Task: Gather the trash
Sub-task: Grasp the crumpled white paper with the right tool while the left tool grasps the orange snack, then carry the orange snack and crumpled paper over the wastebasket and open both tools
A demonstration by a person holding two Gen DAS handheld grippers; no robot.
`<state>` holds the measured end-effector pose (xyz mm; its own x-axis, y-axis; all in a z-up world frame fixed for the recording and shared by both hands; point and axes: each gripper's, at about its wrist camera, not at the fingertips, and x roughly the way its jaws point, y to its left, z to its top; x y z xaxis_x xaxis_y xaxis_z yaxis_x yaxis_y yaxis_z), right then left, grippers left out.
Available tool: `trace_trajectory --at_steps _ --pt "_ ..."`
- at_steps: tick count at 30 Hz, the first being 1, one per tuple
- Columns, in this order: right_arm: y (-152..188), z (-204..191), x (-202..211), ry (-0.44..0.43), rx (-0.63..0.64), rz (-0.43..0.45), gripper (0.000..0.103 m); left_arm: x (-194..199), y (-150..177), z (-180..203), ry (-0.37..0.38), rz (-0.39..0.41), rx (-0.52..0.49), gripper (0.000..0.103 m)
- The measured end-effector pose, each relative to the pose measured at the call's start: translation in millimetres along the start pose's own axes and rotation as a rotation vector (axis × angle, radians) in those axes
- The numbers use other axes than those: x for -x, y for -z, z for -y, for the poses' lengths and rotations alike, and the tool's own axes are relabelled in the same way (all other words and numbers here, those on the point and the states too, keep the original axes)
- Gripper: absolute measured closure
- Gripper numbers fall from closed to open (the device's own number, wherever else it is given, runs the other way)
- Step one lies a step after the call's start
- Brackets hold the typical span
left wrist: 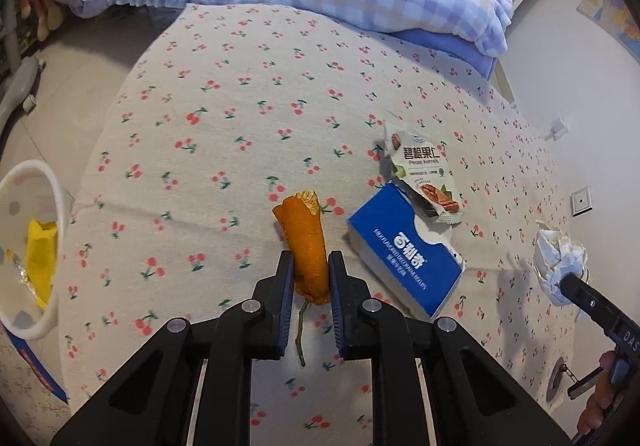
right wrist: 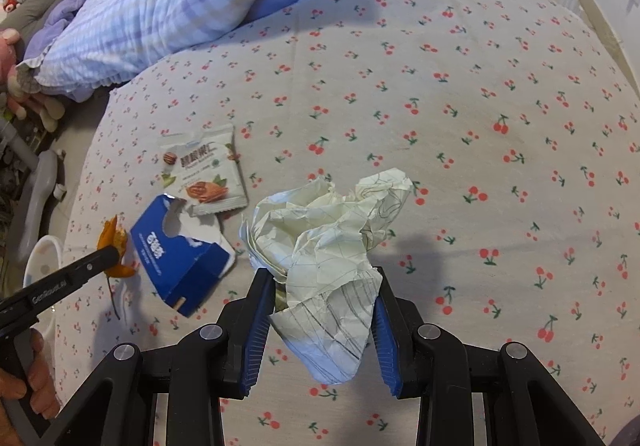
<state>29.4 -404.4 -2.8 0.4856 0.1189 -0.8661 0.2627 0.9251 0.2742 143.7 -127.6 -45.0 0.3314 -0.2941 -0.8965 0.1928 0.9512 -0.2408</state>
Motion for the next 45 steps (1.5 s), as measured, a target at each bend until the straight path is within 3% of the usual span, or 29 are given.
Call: trace_trajectory --at_steps 7,19,30,38,39,41,42,43,45 --pt "-3.7 -30.4 -3.6 -0.021 0.05 0.006 0.062 35.2 2.0 -46.9 -0.039 0.066 0.046 0.085" --pt "-3.1 -116.5 -24.7 -0.078 0.186 0.001 0.062 72.3 10.0 -125.1 -0.129 0.136 0.111 0.085" --pt "4.7 -194.0 -56.3 -0.118 0.284 -0.024 0.062 87.6 18.9 -194.5 -0.173 0.144 0.162 0.085" --pt "14.4 -242.1 -74.4 -0.149 0.352 -0.034 0.062 91.4 19.1 -237.7 -0.159 0.126 0.233 0.083" --pt "15.6 -247.2 -76.5 -0.154 0.359 -0.037 0.062 89.7 18.1 -241.4 -0.167 0.106 0.238 0.08" --pt "17.5 -256.8 -79.8 -0.164 0.371 -0.041 0.062 87.2 18.5 -245.5 -0.185 0.076 0.245 0.054" --pt "18.2 -261.3 -81.3 -0.168 0.376 -0.04 0.062 89.4 20.2 -249.1 -0.198 0.084 0.257 0.028" --pt "18.8 -266.0 -82.8 -0.172 0.381 -0.04 0.062 92.7 21.3 -252.0 -0.219 0.099 0.267 0.014" --pt "19.5 -274.2 -86.4 -0.174 0.391 -0.042 0.062 100.7 22.7 -256.0 -0.258 0.128 0.269 0.013"
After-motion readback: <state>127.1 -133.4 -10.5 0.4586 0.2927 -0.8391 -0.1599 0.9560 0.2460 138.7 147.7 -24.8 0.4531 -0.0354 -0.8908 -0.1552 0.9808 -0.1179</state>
